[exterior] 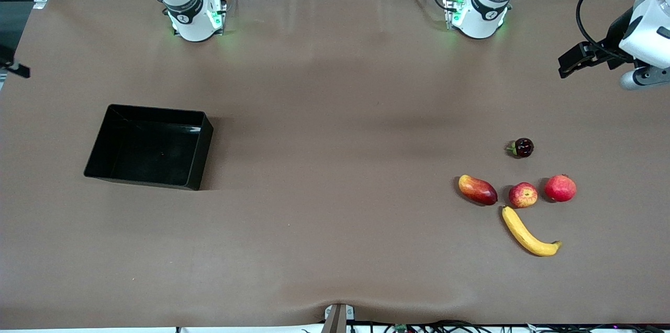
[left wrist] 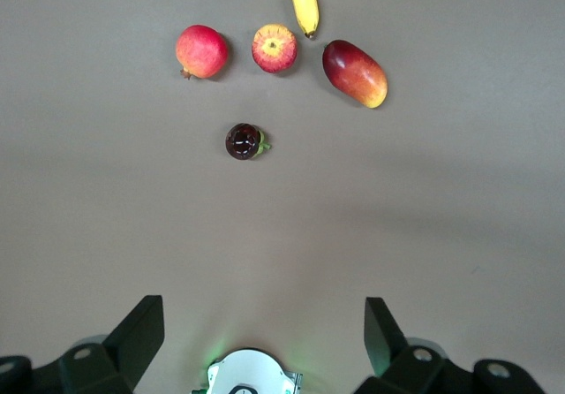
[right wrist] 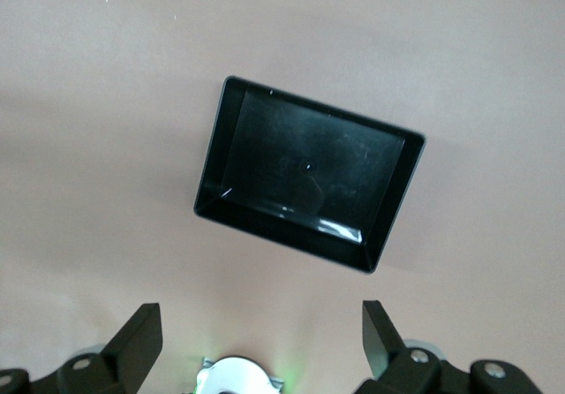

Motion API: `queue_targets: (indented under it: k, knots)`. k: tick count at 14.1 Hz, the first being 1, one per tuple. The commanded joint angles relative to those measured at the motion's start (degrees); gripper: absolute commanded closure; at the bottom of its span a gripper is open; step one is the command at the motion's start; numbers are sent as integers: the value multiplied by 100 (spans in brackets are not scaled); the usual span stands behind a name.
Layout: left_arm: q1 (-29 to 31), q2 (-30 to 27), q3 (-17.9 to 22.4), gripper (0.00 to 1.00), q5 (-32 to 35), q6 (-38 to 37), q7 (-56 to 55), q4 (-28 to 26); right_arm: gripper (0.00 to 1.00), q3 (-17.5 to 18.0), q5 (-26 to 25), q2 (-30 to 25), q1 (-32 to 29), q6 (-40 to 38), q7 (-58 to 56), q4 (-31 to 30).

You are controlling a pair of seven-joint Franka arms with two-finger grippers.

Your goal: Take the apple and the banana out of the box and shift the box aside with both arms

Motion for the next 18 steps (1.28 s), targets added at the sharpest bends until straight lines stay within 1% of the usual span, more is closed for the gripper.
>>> queue_targets:
  k: [1,2,3,5,6,10,12,13,15,18]
  knots:
    - [21,-58,-16,0,88,7,28,66,0,-280,-107,-919,317,402,335,-1152]
    - [29,-40,-16,0,79,7,28,119,0,-210,-115,-1078,335,429,405,-1285]
    - [29,-40,-16,0,88,7,19,137,0,0,-202,-1184,317,403,832,-1330]
    - [21,-31,-7,0,88,7,-43,137,0,264,-404,-1360,448,307,2043,-1444]
    - [29,-31,-7,0,88,7,-43,137,0,379,-527,-1369,449,306,2231,-1444]
    - [38,-31,1,0,88,7,-42,146,0,388,-546,-1431,353,253,2225,-1462]
    - [38,-49,1,0,88,-28,-34,146,0,519,-520,-1361,151,350,2216,-1401]
    - [38,-66,1,0,88,-37,-34,154,0,546,-493,-1274,28,376,2111,-1253]
    - [38,-75,1,0,88,-125,-34,216,0,512,-563,-940,9,350,1446,-822]
    - [38,-66,-7,0,88,-152,-34,216,0,512,-590,-799,-8,359,1372,-680]
